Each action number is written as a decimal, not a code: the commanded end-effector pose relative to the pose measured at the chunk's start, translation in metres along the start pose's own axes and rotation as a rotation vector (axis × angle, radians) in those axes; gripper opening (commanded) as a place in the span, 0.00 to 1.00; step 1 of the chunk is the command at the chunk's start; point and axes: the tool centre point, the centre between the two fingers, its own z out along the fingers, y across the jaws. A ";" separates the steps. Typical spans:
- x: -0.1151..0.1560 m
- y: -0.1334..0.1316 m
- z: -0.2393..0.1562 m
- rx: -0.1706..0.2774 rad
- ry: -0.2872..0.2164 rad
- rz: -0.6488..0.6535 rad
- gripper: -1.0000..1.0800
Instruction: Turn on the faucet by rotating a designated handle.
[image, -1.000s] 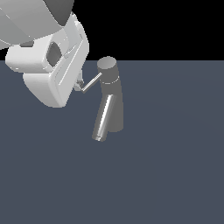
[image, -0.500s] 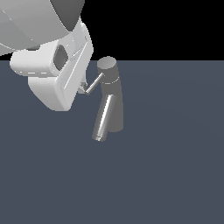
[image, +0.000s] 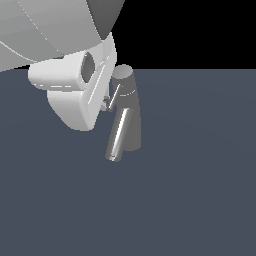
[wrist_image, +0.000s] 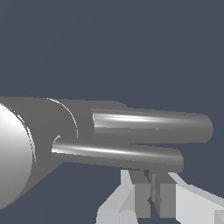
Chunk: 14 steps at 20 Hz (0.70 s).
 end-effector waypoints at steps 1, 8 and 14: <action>0.017 0.001 0.002 -0.006 0.014 0.021 0.00; 0.036 0.004 0.002 -0.007 0.018 0.024 0.00; 0.053 0.006 0.002 -0.007 0.020 0.026 0.00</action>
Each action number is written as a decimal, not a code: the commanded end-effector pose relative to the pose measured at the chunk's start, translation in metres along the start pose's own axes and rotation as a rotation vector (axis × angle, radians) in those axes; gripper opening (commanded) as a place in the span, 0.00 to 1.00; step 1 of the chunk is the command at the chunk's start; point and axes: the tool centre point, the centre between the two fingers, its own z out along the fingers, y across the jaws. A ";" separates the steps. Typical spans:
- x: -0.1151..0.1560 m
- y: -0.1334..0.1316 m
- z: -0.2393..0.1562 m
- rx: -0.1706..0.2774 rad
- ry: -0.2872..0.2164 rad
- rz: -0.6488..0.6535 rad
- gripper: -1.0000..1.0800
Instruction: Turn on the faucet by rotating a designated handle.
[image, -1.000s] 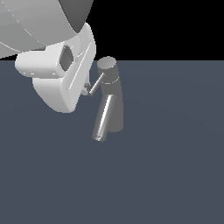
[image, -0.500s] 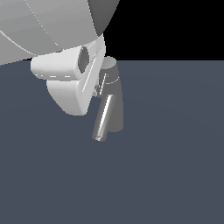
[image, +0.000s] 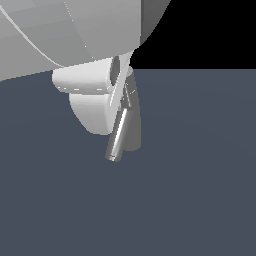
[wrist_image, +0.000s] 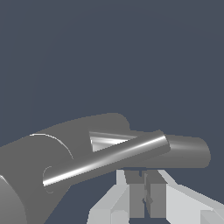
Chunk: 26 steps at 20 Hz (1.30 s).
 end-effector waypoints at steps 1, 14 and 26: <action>0.020 0.003 0.002 -0.010 0.020 0.033 0.00; 0.051 -0.029 0.002 -0.008 0.012 0.024 0.00; 0.035 -0.056 0.002 -0.007 -0.029 -0.037 0.00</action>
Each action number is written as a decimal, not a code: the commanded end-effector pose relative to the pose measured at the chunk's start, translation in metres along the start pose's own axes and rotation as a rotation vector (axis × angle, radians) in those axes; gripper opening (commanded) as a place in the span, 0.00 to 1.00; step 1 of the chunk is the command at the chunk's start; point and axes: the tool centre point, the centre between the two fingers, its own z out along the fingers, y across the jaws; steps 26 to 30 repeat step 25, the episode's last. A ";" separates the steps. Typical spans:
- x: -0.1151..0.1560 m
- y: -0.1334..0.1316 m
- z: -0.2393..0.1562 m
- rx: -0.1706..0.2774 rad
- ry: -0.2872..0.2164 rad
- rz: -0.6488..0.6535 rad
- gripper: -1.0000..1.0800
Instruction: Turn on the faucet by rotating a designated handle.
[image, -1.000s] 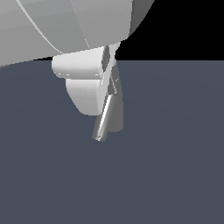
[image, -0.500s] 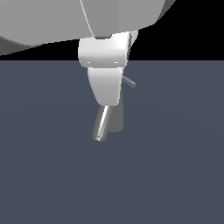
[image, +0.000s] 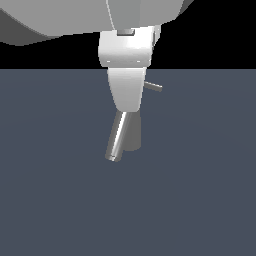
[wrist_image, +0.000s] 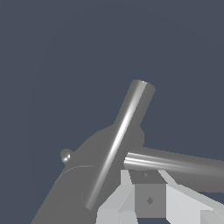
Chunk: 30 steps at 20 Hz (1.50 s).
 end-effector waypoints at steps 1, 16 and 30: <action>0.007 -0.013 -0.001 0.011 0.006 0.016 0.00; 0.038 -0.049 -0.002 0.009 0.036 0.059 0.00; 0.056 -0.068 -0.003 0.008 0.052 0.083 0.00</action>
